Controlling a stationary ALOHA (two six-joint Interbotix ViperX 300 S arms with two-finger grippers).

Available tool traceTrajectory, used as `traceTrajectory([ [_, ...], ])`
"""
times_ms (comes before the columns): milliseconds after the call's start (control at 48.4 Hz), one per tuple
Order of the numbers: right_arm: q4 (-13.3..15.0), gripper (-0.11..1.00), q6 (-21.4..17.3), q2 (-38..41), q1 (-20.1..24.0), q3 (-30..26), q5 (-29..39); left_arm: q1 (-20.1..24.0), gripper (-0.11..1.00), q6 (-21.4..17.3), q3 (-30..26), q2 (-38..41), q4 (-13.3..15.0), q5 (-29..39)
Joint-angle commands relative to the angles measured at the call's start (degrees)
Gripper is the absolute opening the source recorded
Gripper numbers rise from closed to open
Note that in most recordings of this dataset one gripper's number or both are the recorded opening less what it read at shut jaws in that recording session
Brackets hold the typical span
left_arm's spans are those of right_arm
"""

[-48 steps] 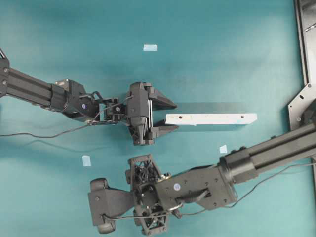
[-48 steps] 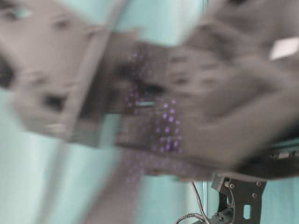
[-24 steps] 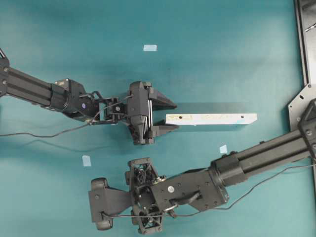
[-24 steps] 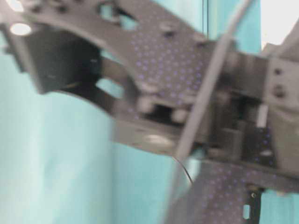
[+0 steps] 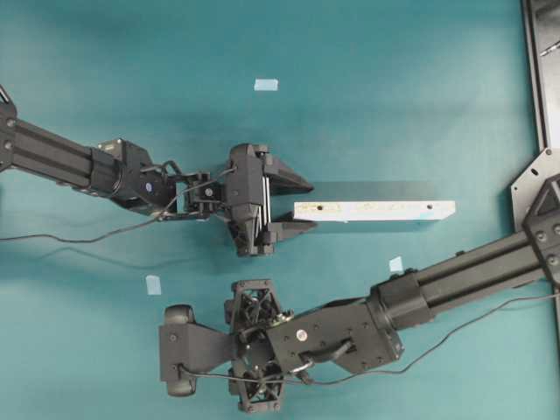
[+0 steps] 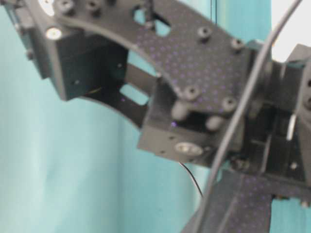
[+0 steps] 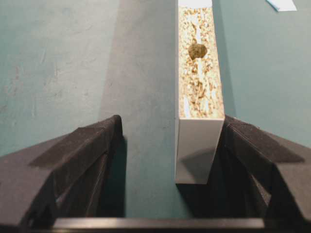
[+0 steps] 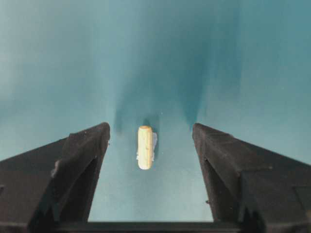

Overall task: Move the wooden board into place and insert the rod into its hole.
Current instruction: 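Move the right gripper down over the wooden dowel, then close the right gripper on the dowel and lift it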

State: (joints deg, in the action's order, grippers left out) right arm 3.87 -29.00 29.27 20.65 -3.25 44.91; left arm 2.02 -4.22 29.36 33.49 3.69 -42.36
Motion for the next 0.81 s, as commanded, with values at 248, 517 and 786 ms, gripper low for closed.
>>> traceTrajectory([
  [248,0.1,0.50,-0.3,-1.2,-0.3,0.3,-2.5,1.4,0.75,-0.1,0.0,0.4,0.3,0.4],
  [517,0.1,0.45,-1.4,-0.7,-0.4,0.5,-2.5,1.3,0.75,-0.1,0.0,0.4,0.3,0.4],
  [786,0.1,0.45,-3.3,-0.4,-0.6,0.5,-2.4,1.3,0.75,-0.1,0.0,0.5,0.3,0.4],
])
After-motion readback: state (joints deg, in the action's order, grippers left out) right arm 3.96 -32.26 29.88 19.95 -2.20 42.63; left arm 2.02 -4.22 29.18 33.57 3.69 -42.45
